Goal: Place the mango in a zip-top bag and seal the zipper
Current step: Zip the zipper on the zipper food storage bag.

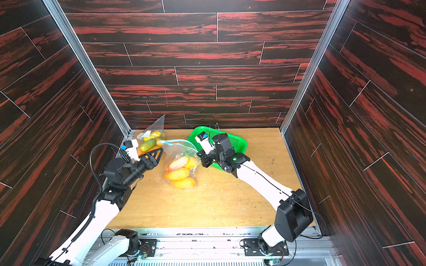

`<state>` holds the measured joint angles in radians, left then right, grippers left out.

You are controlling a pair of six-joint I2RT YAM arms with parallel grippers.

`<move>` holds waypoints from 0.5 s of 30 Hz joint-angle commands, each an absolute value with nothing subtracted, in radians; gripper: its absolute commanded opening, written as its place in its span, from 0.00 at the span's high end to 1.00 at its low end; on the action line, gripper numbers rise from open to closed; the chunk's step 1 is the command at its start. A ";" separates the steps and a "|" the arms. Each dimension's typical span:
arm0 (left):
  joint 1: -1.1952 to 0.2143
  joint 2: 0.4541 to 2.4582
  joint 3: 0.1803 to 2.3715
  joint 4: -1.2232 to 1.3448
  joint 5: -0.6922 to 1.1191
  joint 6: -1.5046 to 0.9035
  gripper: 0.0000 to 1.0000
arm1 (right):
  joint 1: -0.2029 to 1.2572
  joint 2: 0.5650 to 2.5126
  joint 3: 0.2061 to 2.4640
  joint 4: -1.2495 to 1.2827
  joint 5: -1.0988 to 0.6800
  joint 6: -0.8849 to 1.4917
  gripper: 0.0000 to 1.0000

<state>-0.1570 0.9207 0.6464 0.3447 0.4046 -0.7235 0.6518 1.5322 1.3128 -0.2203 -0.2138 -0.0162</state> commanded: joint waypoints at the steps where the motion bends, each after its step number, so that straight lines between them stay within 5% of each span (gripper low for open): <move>1: -0.154 0.923 0.609 0.482 0.439 -0.664 0.29 | 0.625 1.501 1.346 -0.280 -0.372 -0.067 1.00; 7: -0.153 1.010 0.523 0.668 0.507 -0.632 0.30 | 0.599 1.520 1.407 -0.347 -0.445 -0.153 1.00; 15: -0.149 1.014 0.581 0.505 0.487 -0.502 0.31 | 0.583 1.555 1.508 -0.436 -0.547 -0.274 1.00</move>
<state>-0.1562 1.0393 0.5484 0.5297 0.4934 -0.5838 0.5892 1.5455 1.4761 -0.3973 -0.4740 -0.1982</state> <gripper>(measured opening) 0.691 0.046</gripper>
